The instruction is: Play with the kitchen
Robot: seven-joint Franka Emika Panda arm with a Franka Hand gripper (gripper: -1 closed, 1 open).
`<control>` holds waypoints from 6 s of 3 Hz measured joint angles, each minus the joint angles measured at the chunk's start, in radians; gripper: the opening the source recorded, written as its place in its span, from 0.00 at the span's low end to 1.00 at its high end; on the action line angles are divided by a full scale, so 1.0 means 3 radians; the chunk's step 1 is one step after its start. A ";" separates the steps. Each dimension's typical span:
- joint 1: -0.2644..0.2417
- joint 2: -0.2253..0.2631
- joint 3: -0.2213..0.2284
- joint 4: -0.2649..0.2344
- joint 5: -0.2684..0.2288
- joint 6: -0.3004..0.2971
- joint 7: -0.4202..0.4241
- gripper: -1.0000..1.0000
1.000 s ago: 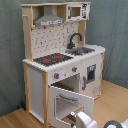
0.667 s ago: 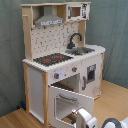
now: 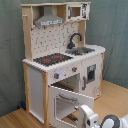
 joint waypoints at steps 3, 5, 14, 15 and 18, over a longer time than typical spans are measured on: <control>0.0011 0.0446 -0.0111 -0.0789 -0.0005 0.0003 0.0446 1.00; -0.0073 0.0597 -0.0286 -0.1194 -0.0028 0.0370 0.0580 1.00; 0.0599 0.0602 -0.1261 -0.1527 -0.0304 0.0783 -0.0606 1.00; 0.0728 0.0602 -0.1364 -0.1591 -0.0367 0.0771 -0.0972 1.00; 0.1058 0.0603 -0.1714 -0.1816 -0.0567 0.0790 -0.2054 1.00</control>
